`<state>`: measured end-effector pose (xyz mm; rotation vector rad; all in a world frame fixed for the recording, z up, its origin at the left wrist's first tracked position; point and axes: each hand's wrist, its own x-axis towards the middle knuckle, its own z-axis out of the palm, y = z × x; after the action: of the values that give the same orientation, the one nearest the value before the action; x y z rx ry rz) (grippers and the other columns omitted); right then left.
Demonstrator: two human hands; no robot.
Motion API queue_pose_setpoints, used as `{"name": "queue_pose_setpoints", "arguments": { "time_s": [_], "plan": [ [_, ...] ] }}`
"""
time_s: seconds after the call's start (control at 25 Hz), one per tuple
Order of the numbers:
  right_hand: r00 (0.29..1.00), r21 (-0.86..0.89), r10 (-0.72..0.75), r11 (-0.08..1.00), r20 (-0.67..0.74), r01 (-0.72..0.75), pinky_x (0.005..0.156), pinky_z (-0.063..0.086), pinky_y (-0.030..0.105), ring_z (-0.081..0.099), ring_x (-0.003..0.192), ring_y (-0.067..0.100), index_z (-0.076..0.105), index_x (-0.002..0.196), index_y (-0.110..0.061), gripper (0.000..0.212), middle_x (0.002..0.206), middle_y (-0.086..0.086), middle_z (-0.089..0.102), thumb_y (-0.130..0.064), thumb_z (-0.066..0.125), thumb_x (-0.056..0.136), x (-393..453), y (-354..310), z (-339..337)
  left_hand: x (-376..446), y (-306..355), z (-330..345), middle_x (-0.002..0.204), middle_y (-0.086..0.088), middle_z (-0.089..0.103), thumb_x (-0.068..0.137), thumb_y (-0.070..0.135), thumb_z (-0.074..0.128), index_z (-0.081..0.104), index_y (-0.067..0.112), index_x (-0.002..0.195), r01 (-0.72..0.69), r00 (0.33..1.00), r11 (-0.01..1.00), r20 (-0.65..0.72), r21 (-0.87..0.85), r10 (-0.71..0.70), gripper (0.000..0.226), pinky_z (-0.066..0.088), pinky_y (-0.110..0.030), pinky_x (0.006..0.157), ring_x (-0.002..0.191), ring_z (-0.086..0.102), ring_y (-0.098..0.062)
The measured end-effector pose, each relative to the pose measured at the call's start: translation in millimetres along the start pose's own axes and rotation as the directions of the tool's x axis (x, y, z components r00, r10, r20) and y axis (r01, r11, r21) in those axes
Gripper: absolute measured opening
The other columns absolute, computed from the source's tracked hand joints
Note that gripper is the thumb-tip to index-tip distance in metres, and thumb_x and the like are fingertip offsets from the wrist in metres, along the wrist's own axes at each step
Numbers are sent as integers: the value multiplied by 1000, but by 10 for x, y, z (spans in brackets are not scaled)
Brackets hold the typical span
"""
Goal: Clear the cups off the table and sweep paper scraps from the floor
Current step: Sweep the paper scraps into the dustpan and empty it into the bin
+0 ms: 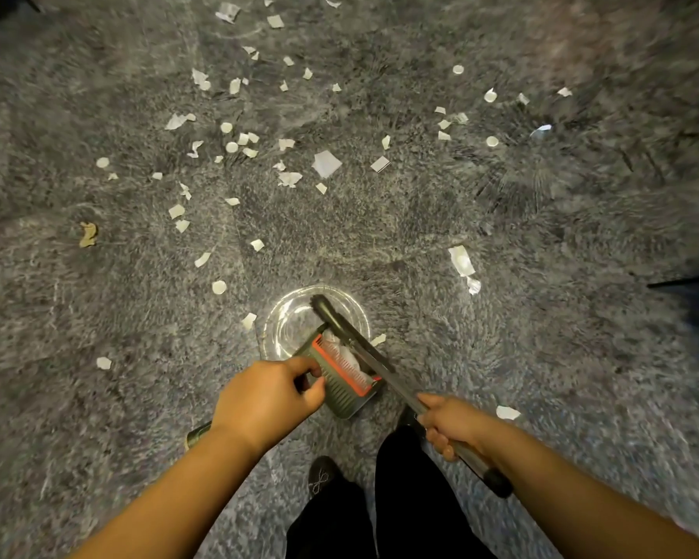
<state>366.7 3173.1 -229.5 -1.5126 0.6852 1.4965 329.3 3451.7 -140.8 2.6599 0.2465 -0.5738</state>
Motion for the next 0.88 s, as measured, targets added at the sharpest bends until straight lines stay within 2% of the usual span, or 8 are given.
{"name": "queue_pose_setpoints", "arguments": {
  "time_s": [0.08, 0.24, 0.4, 0.52, 0.6, 0.72, 0.88],
  "plan": [
    [1000, 29, -3, 1000, 8, 3, 34, 28, 14, 31, 33, 7, 23, 150, -23, 56, 57, 5, 36, -4, 36, 100, -107, -23, -42, 3, 2, -20, 66, 25, 61, 86, 56, 51, 63, 45, 103, 4, 1000, 1000, 5, -1, -4, 24, 35, -18, 43, 54, 55, -1],
    [999, 16, -38, 999, -37, 39, 35, 27, 14, 31, 33, 8, 32, 146, -22, 50, 57, 5, 36, -4, 37, 100, -335, 12, -112, -40, -14, -71, 68, 24, 62, 87, 54, 53, 64, 44, 102, 7, 1000, 1000, 28, -19, -7, 21, 37, -18, 44, 54, 55, -2],
    [994, 86, -64, 994, -93, 72, 35, 26, 14, 31, 33, 8, 29, 147, -21, 51, 56, 5, 36, -4, 39, 100, -421, 64, -256, -104, -127, -229, 63, 29, 58, 84, 58, 52, 64, 46, 100, 16, 1000, 1000, 13, 23, -16, 23, 37, -17, 43, 52, 54, 2],
    [985, 163, -88, 980, -151, 112, 34, 26, 13, 30, 30, 9, 26, 149, -23, 54, 57, 6, 36, -3, 38, 100, -325, 46, -377, -86, -112, -304, 65, 24, 61, 83, 60, 47, 63, 47, 101, -17, 1000, 996, 16, 90, 16, 27, 36, -19, 43, 51, 53, -1],
    [978, 182, -101, 974, -181, 134, 34, 27, 14, 31, 30, 9, 23, 150, -22, 56, 56, 7, 38, -3, 39, 100, -186, 28, -407, -34, -70, -330, 69, 22, 63, 85, 59, 47, 63, 46, 103, -19, 1000, 993, 25, 117, 16, 27, 38, -20, 44, 53, 55, -3],
    [969, 169, -120, 973, -215, 157, 34, 29, 16, 32, 32, 10, 31, 146, -22, 51, 56, 6, 39, -3, 38, 100, 31, -29, -421, 70, -25, -350, 72, 23, 64, 85, 60, 48, 63, 46, 103, 8, 1000, 994, 11, 107, -9, 27, 47, -21, 49, 61, 60, -3],
    [980, 224, -90, 966, -177, 129, 34, 28, 14, 31, 32, 9, 39, 141, -20, 44, 52, 4, 37, -4, 34, 101, 271, -85, -316, 152, 89, -303, 70, 22, 65, 84, 63, 45, 63, 46, 100, -3, 1000, 992, -25, 126, 6, 30, 51, -24, 52, 61, 60, -4]
  ]
}}
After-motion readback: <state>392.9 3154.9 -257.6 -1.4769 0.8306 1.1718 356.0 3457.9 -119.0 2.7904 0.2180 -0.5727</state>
